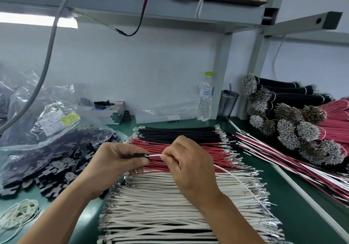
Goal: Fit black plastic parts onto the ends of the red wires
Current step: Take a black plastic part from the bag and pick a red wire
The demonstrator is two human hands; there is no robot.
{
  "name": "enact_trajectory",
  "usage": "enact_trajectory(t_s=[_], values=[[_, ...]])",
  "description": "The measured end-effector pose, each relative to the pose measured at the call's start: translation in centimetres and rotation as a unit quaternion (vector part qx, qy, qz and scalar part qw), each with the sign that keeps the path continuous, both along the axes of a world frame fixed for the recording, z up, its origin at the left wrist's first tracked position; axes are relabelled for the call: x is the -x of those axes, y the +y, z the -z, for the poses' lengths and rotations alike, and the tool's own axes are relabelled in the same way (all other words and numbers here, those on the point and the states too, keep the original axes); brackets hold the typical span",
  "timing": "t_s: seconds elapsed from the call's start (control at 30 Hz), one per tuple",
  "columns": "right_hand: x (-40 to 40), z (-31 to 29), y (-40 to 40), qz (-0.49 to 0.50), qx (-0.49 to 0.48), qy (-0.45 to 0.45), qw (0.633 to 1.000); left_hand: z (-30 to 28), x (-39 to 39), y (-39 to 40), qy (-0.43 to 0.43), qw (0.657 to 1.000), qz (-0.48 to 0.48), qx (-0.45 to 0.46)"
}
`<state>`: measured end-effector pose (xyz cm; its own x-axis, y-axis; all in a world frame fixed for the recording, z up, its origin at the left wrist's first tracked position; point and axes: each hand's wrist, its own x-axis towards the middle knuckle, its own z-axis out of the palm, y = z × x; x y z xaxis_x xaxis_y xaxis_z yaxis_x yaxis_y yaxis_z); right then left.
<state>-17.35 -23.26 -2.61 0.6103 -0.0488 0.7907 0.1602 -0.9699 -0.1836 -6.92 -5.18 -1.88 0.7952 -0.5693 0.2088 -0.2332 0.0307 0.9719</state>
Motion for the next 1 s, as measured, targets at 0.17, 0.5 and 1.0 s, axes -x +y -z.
enact_trajectory(t_s=[0.17, 0.5, 1.0], values=[[-0.08, 0.32, -0.22, -0.077, -0.168, 0.071, 0.980, -0.04, -0.10, 0.16, -0.007, 1.000, -0.002, 0.008], [-0.26, 0.47, -0.36, -0.030, -0.086, 0.046, 0.995, 0.27, -0.21, -0.05, -0.099, 0.994, -0.024, -0.048], [-0.19, 0.66, -0.02, -0.065, -0.118, 0.072, 0.988, 0.68, -0.31, -0.12, -0.094, 0.994, -0.013, -0.063]])
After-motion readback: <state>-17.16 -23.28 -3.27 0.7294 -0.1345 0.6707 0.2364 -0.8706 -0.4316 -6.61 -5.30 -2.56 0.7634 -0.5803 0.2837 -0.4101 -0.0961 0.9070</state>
